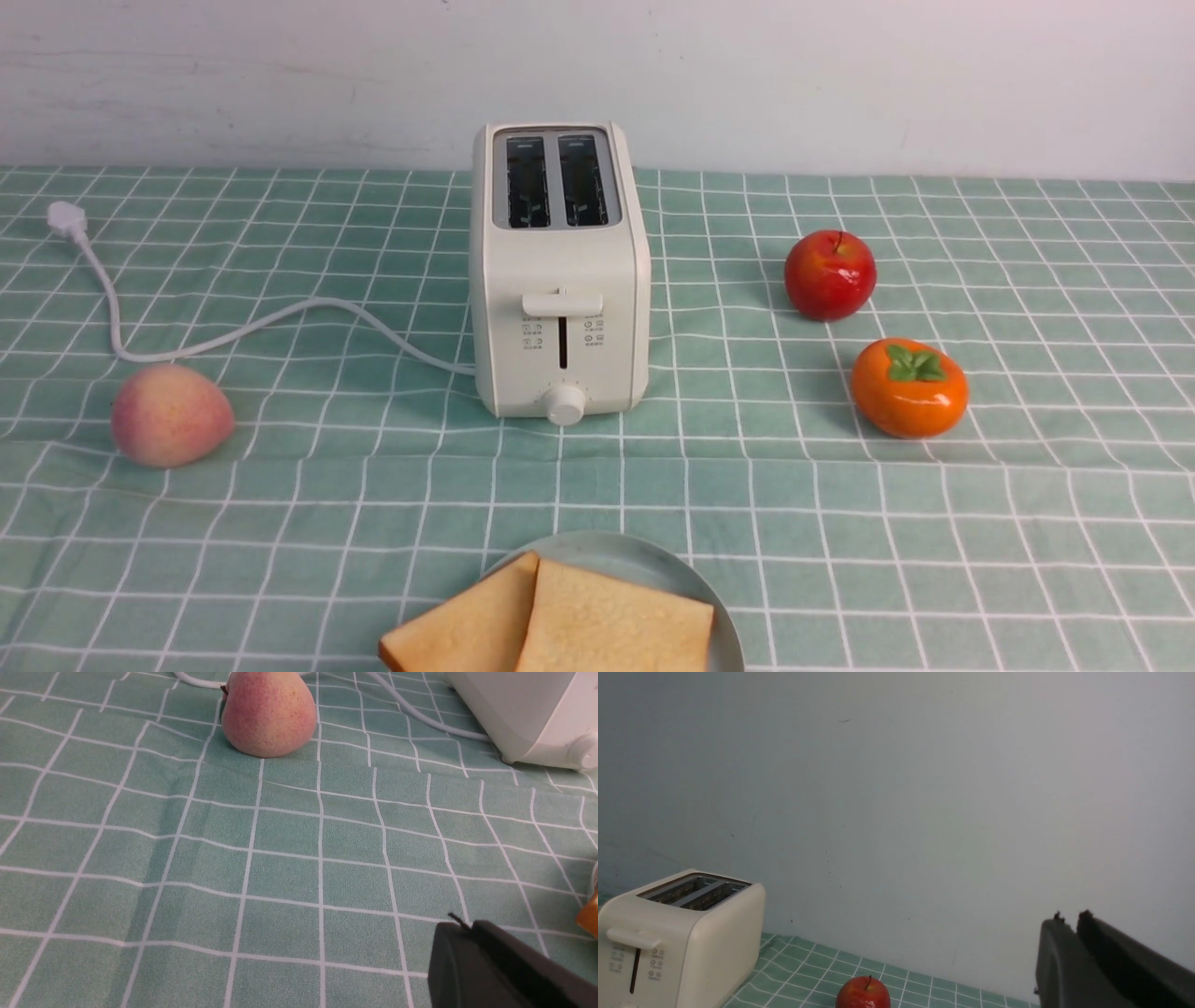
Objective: Take toasted bread from bread machine on blue coffee table place on plate.
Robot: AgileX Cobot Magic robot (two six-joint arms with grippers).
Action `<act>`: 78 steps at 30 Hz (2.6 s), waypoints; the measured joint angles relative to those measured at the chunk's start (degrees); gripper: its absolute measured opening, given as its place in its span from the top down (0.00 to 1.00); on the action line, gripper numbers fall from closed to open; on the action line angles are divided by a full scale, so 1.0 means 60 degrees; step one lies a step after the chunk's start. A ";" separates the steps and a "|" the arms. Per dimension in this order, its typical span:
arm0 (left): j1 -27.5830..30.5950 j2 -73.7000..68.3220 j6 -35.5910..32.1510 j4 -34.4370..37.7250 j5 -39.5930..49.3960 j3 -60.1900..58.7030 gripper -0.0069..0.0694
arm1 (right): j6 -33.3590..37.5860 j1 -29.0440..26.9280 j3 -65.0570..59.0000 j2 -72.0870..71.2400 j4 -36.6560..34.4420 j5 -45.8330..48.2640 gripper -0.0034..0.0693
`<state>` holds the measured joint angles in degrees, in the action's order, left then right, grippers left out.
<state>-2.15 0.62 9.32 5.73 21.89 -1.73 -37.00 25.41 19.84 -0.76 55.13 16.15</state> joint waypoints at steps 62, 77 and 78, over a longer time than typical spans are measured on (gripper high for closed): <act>0.0000 0.0000 0.0000 -0.0011 0.0053 -0.0003 0.82 | 0.6167 -0.4841 -0.3479 -0.0006 -0.9612 0.0831 0.79; 0.0000 0.0000 0.0000 -0.0020 0.0053 -0.0003 0.80 | 0.6167 -0.4841 -0.3479 -0.0006 -0.9612 0.0838 0.77; 0.0000 0.0000 0.0000 -0.0020 0.0053 -0.0003 0.79 | 0.6167 -0.4841 -0.3479 -0.0006 -0.9612 0.0838 0.77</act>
<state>-2.15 0.62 9.32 5.62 22.21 -1.75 0.00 -3.64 -1.04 -0.80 -2.54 21.18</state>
